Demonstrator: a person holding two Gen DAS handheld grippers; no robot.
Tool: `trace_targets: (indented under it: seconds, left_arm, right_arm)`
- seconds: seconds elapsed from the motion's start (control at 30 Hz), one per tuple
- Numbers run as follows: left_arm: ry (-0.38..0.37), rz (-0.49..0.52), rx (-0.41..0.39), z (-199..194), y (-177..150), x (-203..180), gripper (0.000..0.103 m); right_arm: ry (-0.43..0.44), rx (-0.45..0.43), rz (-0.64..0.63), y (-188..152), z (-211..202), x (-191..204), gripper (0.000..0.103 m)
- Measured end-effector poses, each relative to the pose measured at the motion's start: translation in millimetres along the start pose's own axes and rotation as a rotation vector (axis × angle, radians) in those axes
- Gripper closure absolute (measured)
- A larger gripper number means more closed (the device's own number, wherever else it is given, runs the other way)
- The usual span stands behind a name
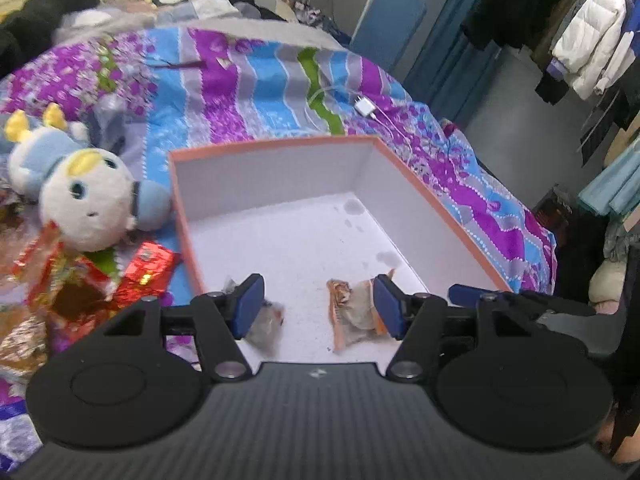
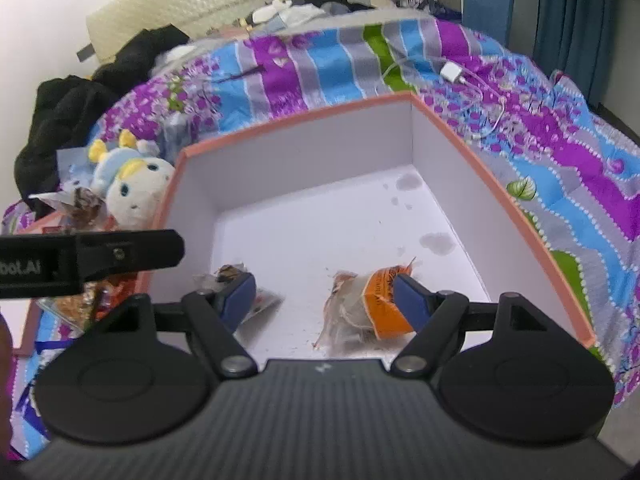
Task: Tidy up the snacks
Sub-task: 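Lower both packets into the pink box and open both tools, then withdraw both tools from the box back toward the snack pile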
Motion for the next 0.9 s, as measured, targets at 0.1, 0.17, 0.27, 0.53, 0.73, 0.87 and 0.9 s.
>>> trace_targets:
  seconds: [0.1, 0.17, 0.27, 0.53, 0.73, 0.87, 0.9]
  left_arm:
    - [0.017, 0.001, -0.031, -30.4, -1.3, 0.7, 0.037]
    - [0.036, -0.003, -0.048, -53.2, -4.4, 1.3, 0.037]
    - [0.05, -0.019, -0.071, -86.9, -10.9, 1.3, 0.037]
    - [0.07, -0.021, -0.153, -178.9, -37.3, -8.2, 0.037]
    - [0.107, -0.04, -0.179, -233.3, -63.1, -0.7, 0.037]
    - [0.134, -0.061, -0.195, -261.7, -80.9, 8.6, 0.037]
    - [0.14, -0.068, -0.198, -268.1, -85.1, 11.0, 0.037]
  right_arm:
    - [0.011, -0.034, -0.005, 4.2, -23.3, 10.2, 0.026]
    - [0.018, -0.054, -0.008, 5.2, -38.6, 17.4, 0.026]
    - [0.037, -0.087, -0.017, 4.3, -64.5, 30.3, 0.026]
    - [0.072, -0.157, -0.047, -8.6, -131.0, 67.3, 0.026]
    - [0.111, -0.199, -0.06, -23.9, -170.5, 92.0, 0.026]
    - [0.137, -0.218, -0.071, -33.3, -189.8, 108.8, 0.026]
    - [0.145, -0.222, -0.075, -36.3, -193.5, 112.0, 0.026]
Point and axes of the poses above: each gripper's, at about its wrist camera, not at the fingertips, and z roughly the way its jaws point, x to its left, y to its top, the point moved 4 cm from there along z, roughly the way its jaws point, and after that the axes turned 7 degrees about -x, right-handed, at the moved point
